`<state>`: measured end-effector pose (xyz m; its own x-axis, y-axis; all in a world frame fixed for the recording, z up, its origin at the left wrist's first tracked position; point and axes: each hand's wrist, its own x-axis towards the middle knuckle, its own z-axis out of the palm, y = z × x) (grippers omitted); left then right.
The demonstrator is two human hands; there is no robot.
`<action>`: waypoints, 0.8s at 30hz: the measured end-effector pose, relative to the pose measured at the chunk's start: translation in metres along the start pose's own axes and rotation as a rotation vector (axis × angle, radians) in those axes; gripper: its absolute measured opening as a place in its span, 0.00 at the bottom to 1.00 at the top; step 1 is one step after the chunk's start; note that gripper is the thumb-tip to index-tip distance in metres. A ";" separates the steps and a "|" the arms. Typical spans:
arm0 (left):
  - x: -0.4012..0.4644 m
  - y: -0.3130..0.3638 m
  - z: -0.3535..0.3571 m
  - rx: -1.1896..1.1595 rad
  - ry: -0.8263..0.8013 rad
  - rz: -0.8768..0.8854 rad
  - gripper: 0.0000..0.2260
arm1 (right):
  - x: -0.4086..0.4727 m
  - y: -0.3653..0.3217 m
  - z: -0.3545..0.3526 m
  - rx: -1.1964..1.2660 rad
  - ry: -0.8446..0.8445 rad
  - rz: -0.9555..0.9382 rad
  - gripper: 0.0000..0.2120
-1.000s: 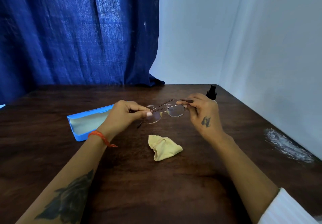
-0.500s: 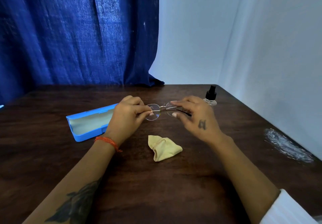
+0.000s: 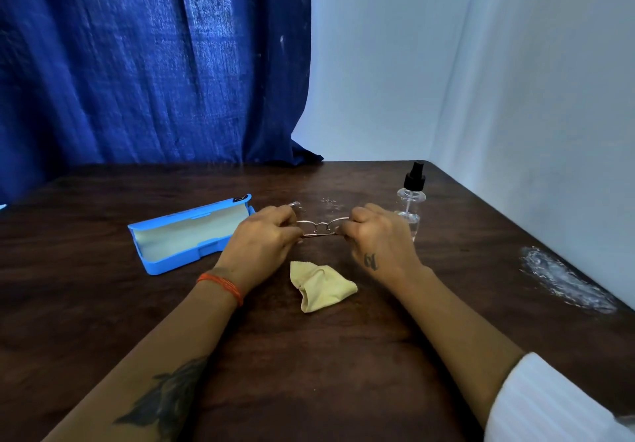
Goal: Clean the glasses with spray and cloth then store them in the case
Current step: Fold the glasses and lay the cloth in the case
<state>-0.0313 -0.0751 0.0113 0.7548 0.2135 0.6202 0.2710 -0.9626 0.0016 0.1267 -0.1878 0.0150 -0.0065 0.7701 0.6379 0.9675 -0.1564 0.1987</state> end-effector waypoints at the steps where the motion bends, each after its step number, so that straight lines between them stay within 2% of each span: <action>1: -0.001 0.001 0.001 0.006 -0.019 0.002 0.01 | 0.000 -0.001 0.001 -0.021 -0.029 -0.023 0.11; 9: -0.005 0.012 0.003 0.009 -0.062 0.038 0.05 | -0.007 -0.005 0.000 -0.124 -0.121 -0.101 0.10; 13: -0.010 0.014 0.004 -0.087 -0.026 -0.053 0.06 | -0.009 -0.007 -0.001 -0.122 -0.174 -0.053 0.10; 15: -0.013 0.014 0.006 -0.157 0.029 -0.116 0.05 | -0.012 -0.008 0.000 -0.130 -0.205 -0.043 0.06; 16: -0.014 0.015 0.006 -0.189 0.061 -0.151 0.05 | -0.012 -0.008 0.001 -0.090 -0.215 -0.029 0.03; 18: -0.018 0.016 0.005 -0.254 0.125 -0.240 0.05 | -0.014 -0.008 0.001 0.038 -0.188 0.086 0.05; 20: -0.024 0.017 0.004 -0.333 0.158 -0.345 0.06 | -0.014 -0.010 -0.003 0.226 -0.085 0.224 0.05; 22: -0.033 0.018 0.003 -0.390 0.092 -0.445 0.09 | -0.012 -0.016 -0.006 0.468 0.016 0.290 0.04; 24: -0.042 0.019 0.003 -0.378 -0.039 -0.492 0.09 | -0.008 -0.021 -0.005 0.619 -0.043 0.290 0.06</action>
<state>-0.0564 -0.1015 -0.0172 0.6185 0.6463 0.4471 0.3681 -0.7409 0.5618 0.1056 -0.1943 0.0094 0.2722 0.7762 0.5687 0.8950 0.0128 -0.4459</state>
